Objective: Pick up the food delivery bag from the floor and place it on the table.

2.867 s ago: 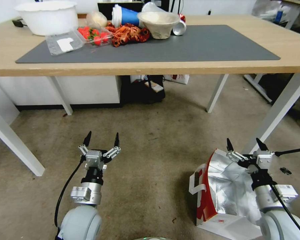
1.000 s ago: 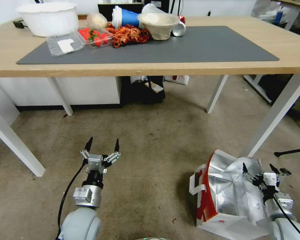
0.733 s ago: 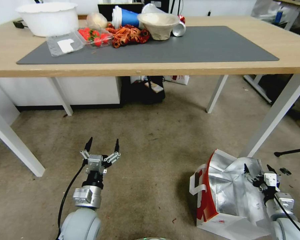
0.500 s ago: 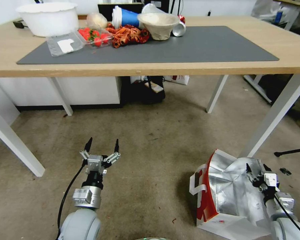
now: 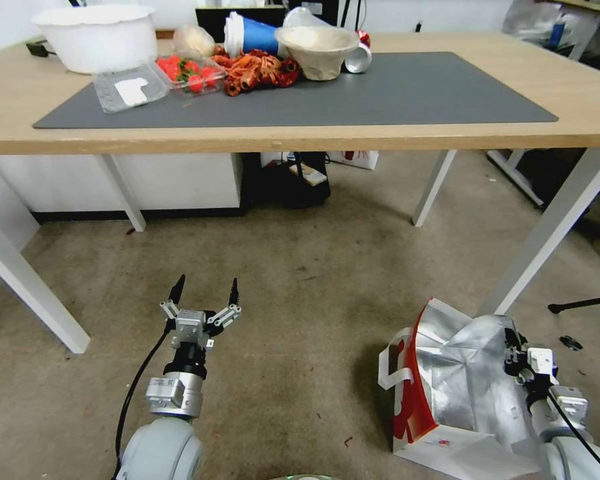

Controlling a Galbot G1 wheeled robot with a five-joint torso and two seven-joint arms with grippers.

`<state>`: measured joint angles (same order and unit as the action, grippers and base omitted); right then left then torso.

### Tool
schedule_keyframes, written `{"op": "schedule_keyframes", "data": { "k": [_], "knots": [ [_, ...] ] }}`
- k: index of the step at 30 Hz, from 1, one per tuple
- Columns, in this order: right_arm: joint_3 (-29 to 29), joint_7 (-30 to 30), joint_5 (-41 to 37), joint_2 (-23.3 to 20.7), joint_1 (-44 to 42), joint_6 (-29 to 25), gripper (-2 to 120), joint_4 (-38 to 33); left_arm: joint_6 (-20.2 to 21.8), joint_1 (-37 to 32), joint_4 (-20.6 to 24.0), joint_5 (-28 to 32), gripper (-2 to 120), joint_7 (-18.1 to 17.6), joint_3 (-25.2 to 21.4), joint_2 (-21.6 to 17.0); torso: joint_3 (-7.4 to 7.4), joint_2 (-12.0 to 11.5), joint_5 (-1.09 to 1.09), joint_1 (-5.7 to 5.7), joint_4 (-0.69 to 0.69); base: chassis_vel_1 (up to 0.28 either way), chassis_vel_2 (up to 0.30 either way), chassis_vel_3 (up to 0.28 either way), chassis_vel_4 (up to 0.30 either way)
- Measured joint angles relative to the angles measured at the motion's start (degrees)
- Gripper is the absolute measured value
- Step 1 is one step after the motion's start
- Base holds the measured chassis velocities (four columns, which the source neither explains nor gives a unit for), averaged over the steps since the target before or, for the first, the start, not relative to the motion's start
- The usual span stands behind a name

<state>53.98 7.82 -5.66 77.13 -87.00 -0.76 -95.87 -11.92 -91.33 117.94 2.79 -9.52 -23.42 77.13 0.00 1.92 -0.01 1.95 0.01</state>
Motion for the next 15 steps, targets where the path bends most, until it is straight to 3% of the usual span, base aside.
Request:
{"op": "schedule_keyframes", "data": {
  "k": [15],
  "knots": [
    [-0.9,-0.7,-4.9,0.6,-1.1,-1.8,0,-1.4,0.0,0.7,-0.3,0.0,100,-0.2,-0.1,0.3,0.00,0.0,0.00,0.00,0.00,0.000,0.000,0.000,0.000]
  ]
}}
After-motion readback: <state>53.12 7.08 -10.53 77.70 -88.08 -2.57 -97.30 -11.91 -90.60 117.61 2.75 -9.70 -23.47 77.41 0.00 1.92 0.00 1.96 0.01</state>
